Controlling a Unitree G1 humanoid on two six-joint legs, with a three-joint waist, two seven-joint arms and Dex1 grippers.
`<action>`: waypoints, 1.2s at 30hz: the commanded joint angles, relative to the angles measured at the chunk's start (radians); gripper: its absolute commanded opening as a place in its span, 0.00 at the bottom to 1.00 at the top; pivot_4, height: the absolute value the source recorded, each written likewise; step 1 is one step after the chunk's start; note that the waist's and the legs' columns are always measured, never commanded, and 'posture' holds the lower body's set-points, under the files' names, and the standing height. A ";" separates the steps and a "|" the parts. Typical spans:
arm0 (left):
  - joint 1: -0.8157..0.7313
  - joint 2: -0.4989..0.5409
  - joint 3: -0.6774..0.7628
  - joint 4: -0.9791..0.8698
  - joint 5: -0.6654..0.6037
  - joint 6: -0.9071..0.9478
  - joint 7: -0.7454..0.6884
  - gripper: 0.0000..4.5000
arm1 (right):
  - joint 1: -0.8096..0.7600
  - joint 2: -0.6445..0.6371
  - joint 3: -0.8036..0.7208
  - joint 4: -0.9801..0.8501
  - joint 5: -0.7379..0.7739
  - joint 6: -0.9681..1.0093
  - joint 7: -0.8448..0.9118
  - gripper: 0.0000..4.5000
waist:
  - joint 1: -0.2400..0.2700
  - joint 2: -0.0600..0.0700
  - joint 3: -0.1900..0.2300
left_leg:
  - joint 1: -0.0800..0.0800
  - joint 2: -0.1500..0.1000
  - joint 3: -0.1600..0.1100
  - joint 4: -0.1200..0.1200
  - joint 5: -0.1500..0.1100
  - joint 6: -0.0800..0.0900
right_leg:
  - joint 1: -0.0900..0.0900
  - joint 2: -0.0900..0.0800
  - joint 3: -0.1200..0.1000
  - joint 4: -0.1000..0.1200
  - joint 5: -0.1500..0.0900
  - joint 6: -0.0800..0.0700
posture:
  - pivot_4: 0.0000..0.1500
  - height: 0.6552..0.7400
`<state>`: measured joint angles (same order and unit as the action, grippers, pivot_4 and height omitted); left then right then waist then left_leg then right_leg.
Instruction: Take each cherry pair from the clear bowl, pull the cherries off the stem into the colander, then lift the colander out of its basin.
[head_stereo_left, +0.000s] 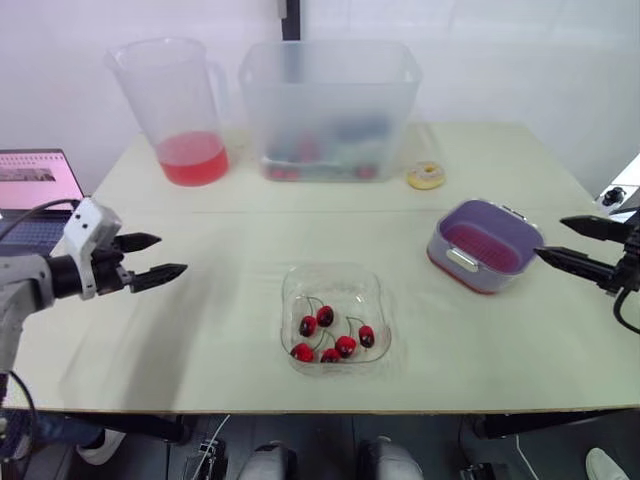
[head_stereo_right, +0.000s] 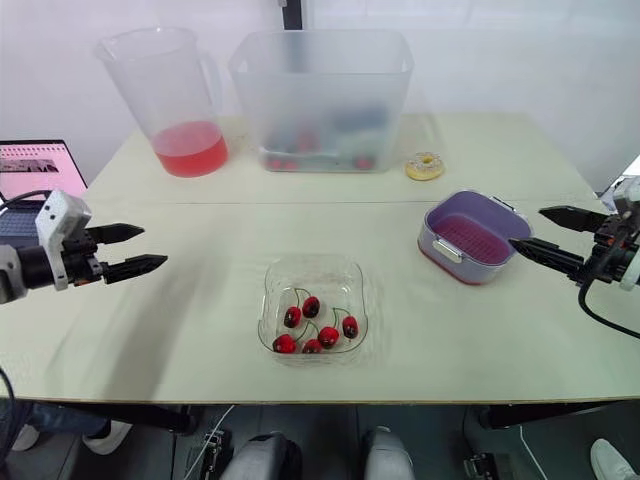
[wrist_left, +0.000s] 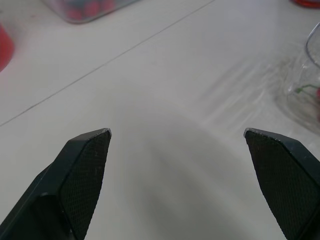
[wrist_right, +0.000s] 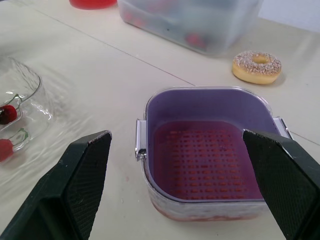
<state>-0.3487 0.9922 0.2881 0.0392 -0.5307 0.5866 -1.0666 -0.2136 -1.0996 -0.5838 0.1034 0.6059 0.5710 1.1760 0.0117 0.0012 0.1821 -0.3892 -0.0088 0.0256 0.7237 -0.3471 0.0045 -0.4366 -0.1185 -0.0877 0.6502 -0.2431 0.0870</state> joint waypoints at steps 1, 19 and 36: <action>0.009 0.017 0.043 -0.029 -0.059 0.062 -0.030 1.00 | -0.001 -0.025 -0.046 -0.017 0.017 0.000 0.008 0.99 | -0.001 0.000 0.000 | 0.000 0.000 0.000 0.000 0.000 0.000 | 0.000 0.000 0.000 0.000 0.000 0.000 | 1.00 0.37; -0.032 0.011 0.034 -0.020 -0.109 0.086 -0.065 1.00 | 0.014 -0.031 -0.045 -0.062 0.004 0.036 -0.033 0.99 | 0.000 0.000 0.000 | 0.000 0.000 0.000 0.001 0.000 0.000 | 0.000 0.000 0.000 0.001 0.000 0.000 | 1.00 0.37; 0.151 -0.130 0.077 -0.255 -0.111 -0.049 0.024 1.00 | -0.569 0.014 0.646 -0.523 0.042 0.409 -0.118 0.99 | -0.005 0.001 0.000 | -0.001 0.001 -0.001 0.002 0.000 0.000 | -0.001 -0.001 0.001 0.001 0.000 0.000 | 1.00 0.37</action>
<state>-0.1969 0.8598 0.3419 -0.2087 -0.6408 0.5692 -1.0366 -0.7002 -1.1176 -0.0254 -0.3904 0.6664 0.9201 1.0777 0.0067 0.0022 0.1818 -0.3899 -0.0079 0.0244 0.7256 -0.3472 0.0042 -0.4380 -0.1191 -0.0870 0.6512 -0.2431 0.0868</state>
